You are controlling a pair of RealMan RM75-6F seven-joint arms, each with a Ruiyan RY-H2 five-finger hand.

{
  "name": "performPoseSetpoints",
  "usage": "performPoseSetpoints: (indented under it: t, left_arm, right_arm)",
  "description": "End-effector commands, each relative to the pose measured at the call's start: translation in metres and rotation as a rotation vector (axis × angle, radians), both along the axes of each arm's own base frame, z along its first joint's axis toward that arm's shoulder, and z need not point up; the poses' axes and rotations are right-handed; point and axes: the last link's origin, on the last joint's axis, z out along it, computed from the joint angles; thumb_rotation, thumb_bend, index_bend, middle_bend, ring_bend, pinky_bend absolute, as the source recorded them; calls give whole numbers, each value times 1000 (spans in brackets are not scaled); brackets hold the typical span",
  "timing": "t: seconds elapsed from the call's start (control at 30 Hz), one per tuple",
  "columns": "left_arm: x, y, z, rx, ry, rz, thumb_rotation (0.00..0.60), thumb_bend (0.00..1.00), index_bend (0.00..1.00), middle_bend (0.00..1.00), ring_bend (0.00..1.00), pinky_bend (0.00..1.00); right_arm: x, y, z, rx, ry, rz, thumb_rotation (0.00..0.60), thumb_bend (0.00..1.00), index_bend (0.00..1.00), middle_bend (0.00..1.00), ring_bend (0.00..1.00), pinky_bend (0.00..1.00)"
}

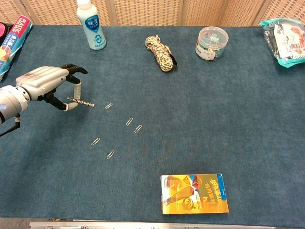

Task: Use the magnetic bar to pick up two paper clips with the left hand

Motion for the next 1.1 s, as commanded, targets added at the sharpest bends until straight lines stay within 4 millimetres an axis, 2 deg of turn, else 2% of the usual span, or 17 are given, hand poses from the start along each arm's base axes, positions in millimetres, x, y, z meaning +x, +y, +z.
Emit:
performPoseSetpoints:
  t: [0.03,0.4,1.1]
  left_arm:
    - [3,4,-3,-1,0,-2,600,345,560,116,40,163]
    - [12,16,-15,-13,22,-7,600,345,560,116,40,163]
    - [16,34,-39,-38,47,28,600,345,562,116,42,163]
  right_arm:
    - [-1,0,0,0,-1,-2,600,97,404,304,206,303]
    - [-1,1,1,-4,-5,3,600,97,404,304,206,303]
    - [-2,3,3,-10,-14,2,600,97,404,304,206,303]
